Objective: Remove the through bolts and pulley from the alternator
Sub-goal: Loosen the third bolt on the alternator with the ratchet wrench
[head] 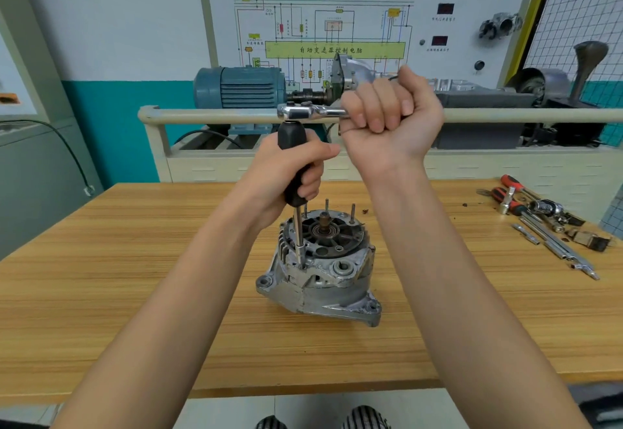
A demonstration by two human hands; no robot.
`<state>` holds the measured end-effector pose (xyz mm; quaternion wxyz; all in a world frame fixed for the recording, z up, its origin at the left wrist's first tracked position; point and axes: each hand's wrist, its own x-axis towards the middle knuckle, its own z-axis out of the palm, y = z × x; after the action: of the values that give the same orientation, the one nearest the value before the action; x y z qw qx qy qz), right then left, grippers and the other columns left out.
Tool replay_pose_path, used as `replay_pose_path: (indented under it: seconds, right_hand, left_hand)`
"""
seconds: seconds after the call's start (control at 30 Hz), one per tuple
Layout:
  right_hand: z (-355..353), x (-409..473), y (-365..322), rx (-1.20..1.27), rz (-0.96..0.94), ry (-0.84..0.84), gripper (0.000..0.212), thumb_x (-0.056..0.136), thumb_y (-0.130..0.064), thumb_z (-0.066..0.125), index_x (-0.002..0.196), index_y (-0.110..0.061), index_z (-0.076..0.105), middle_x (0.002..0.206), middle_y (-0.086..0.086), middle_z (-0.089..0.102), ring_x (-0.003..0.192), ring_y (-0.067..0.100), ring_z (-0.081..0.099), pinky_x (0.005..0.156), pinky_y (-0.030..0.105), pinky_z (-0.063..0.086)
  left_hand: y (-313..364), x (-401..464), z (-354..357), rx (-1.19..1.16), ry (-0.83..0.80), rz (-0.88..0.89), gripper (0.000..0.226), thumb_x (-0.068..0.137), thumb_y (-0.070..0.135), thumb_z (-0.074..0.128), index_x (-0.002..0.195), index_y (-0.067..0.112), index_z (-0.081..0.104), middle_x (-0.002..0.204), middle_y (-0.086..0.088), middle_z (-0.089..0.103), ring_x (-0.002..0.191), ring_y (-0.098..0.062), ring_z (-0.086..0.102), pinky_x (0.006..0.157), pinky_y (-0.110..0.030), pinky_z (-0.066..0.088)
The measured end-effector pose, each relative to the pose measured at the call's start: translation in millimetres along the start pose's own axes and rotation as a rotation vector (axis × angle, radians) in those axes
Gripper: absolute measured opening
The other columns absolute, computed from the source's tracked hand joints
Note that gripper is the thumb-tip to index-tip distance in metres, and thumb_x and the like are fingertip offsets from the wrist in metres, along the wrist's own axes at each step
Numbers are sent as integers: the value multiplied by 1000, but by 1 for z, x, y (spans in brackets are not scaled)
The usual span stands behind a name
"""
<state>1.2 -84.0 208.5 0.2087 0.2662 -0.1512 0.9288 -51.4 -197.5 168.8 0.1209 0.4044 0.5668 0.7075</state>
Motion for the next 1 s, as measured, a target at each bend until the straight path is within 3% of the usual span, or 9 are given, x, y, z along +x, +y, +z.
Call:
replay_pose_path:
  seconds: [0.07, 0.17, 0.33, 0.43, 0.53, 0.7, 0.77, 0.87, 1.0]
  right_hand:
    - [-3, 2, -4, 119, 32, 46, 58, 92, -14, 35, 35, -17, 30, 31, -4, 21, 26, 11, 20, 38, 20, 17]
    - [-1, -4, -2, 48, -40, 37, 51, 85, -12, 39, 35, -17, 32, 32, -4, 22, 29, 11, 19, 39, 22, 18]
    - [11, -24, 20, -388, -345, -195, 51, 89, -4, 38, 41, -18, 34, 34, -4, 28, 35, 11, 20, 45, 29, 18]
    - [16, -30, 29, -527, -482, -255, 37, 84, 0, 40, 53, -21, 39, 36, -2, 29, 37, 12, 22, 47, 30, 20]
    - [13, -26, 17, -430, -367, -250, 47, 86, -3, 39, 42, -18, 35, 35, -4, 27, 35, 11, 20, 45, 28, 19]
    - [2, -3, -6, -29, -14, 1, 59, 94, -12, 34, 35, -17, 32, 32, -4, 22, 29, 11, 19, 39, 21, 19]
    - [-1, 1, -8, 70, 21, 56, 59, 95, -14, 33, 36, -17, 31, 32, -4, 21, 27, 11, 20, 38, 21, 18]
    - [-1, -1, -4, 26, -23, 53, 58, 93, -12, 34, 36, -17, 31, 32, -4, 22, 29, 11, 19, 38, 21, 18]
    - [5, -14, 9, -252, -198, -94, 60, 95, -6, 31, 36, -19, 33, 34, -4, 24, 33, 10, 19, 43, 25, 22]
  left_hand:
    - [1, 2, 3, -38, -54, -13, 39, 79, 13, 62, 48, 20, 40, 38, 5, 29, 30, -10, 23, 37, -17, 24]
    - [-1, 3, 6, -74, -36, -22, 46, 85, 10, 58, 47, 21, 35, 36, 7, 25, 28, -7, 18, 34, -13, 19]
    - [-6, 9, 19, 64, 456, -19, 41, 83, 2, 59, 57, 17, 32, 45, 2, 25, 37, -12, 19, 39, -17, 20]
    - [-8, 11, 26, 122, 572, 34, 40, 79, 2, 62, 59, 17, 31, 54, -2, 24, 49, -17, 19, 45, -25, 19]
    - [-5, 5, 19, 95, 429, 25, 39, 79, -3, 60, 57, 16, 33, 45, 2, 27, 39, -14, 20, 41, -20, 20]
    - [4, 1, 3, -134, -76, -108, 38, 78, 7, 57, 48, 17, 37, 36, 7, 28, 30, -7, 21, 35, -19, 18]
    - [5, 2, 4, -125, -122, -143, 41, 78, 7, 56, 45, 18, 36, 35, 8, 26, 28, -5, 18, 34, -18, 15]
    - [4, 3, 8, -69, 12, -130, 49, 87, 1, 52, 45, 19, 34, 35, 7, 24, 29, -6, 15, 34, -15, 14]
    - [-3, 7, 19, 6, 407, -72, 39, 84, -1, 53, 57, 17, 32, 43, 4, 26, 36, -11, 17, 37, -17, 17]
